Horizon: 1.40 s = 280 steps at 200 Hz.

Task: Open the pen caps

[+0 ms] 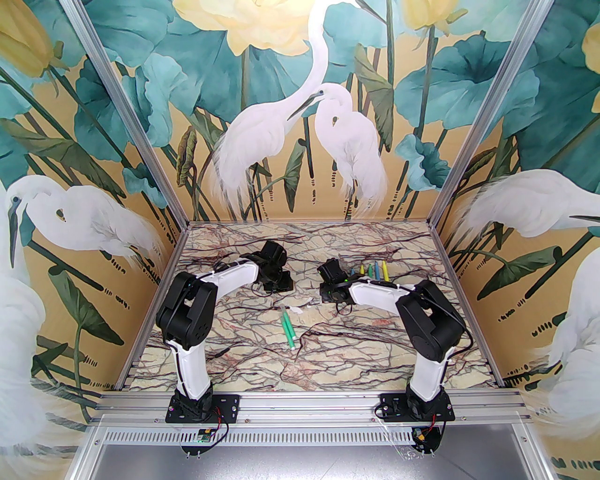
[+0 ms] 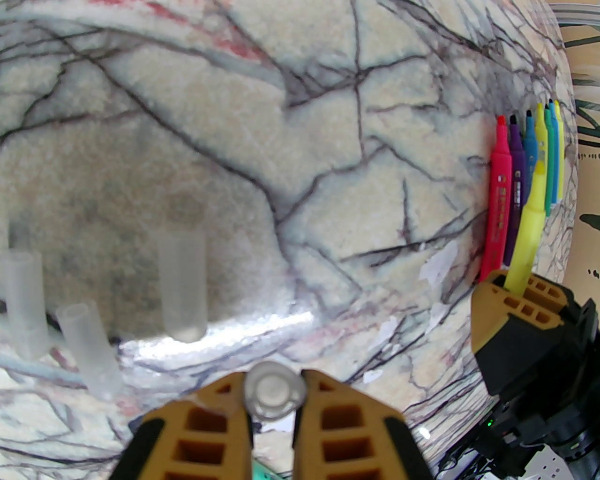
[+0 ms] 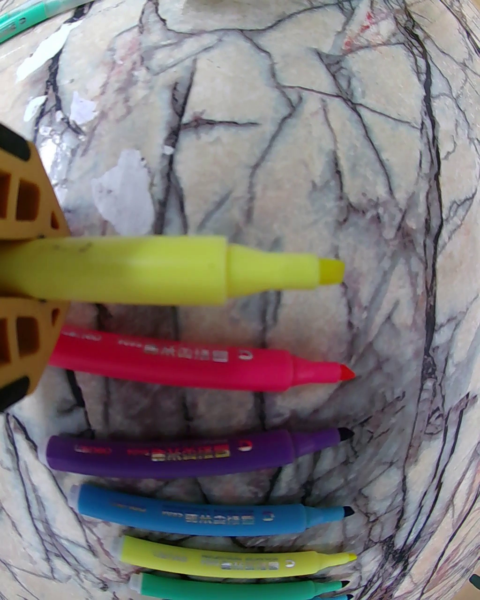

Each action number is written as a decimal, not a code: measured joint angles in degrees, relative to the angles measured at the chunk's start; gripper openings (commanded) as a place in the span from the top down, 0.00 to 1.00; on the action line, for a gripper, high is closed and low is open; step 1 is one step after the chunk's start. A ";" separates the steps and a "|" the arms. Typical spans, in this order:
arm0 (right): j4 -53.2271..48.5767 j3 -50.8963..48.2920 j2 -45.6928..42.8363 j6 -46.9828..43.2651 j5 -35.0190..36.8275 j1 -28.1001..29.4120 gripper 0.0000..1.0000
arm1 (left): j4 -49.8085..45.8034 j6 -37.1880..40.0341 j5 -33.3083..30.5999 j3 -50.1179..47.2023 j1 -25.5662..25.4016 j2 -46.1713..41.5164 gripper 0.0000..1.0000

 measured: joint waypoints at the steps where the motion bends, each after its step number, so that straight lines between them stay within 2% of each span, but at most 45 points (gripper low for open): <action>1: 0.00 0.00 0.02 0.02 0.00 -0.02 0.93 | 0.00 0.02 0.00 0.02 0.00 0.04 0.87; 120: -0.70 1.03 2.12 0.42 1.40 -0.28 0.78 | -0.85 0.85 0.02 0.68 -0.55 2.49 0.75; 198: -2.38 1.55 2.14 0.46 1.44 -0.37 0.74 | -0.85 1.27 0.72 0.68 -0.55 1.73 0.66; 237: -3.65 1.81 2.01 0.24 1.46 -0.37 0.71 | -0.68 1.62 0.83 0.26 -0.46 -3.08 0.55; 280: -5.57 1.84 -2.45 -2.40 1.42 1.05 0.57 | 2.60 1.68 0.92 -7.26 2.71 -14.75 0.42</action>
